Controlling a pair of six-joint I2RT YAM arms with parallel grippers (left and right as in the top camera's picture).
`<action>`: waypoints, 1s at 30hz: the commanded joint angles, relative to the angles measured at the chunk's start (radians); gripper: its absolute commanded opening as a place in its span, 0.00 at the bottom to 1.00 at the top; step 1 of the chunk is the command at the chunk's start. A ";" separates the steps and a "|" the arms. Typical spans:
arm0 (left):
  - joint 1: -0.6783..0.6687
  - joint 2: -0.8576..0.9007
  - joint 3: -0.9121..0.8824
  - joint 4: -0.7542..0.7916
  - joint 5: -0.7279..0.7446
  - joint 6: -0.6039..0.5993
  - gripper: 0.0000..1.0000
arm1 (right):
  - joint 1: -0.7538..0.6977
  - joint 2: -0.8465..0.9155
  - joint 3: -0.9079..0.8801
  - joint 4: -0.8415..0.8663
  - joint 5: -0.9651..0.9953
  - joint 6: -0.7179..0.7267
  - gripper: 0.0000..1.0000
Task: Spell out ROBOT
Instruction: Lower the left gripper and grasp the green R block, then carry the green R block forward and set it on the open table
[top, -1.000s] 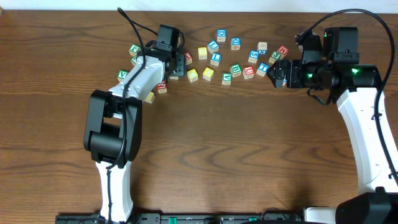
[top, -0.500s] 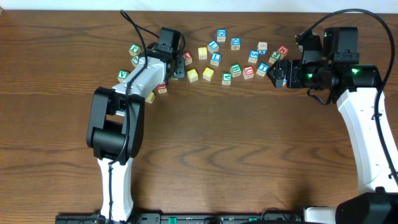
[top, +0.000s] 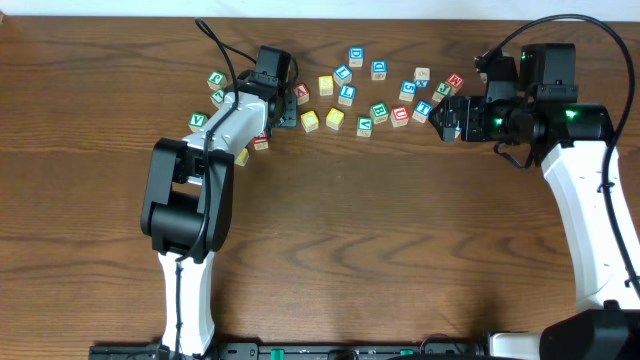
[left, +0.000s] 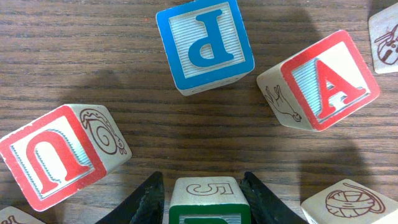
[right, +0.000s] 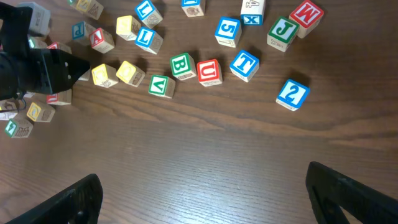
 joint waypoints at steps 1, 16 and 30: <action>-0.002 0.005 0.002 0.001 -0.012 0.006 0.38 | -0.013 0.000 0.020 -0.001 -0.006 -0.005 0.99; -0.002 -0.228 0.002 -0.182 -0.011 -0.131 0.31 | -0.013 0.000 0.020 -0.001 -0.006 -0.005 0.99; -0.088 -0.267 0.002 -0.435 0.082 -0.201 0.30 | -0.013 0.000 0.020 -0.001 -0.006 -0.005 0.99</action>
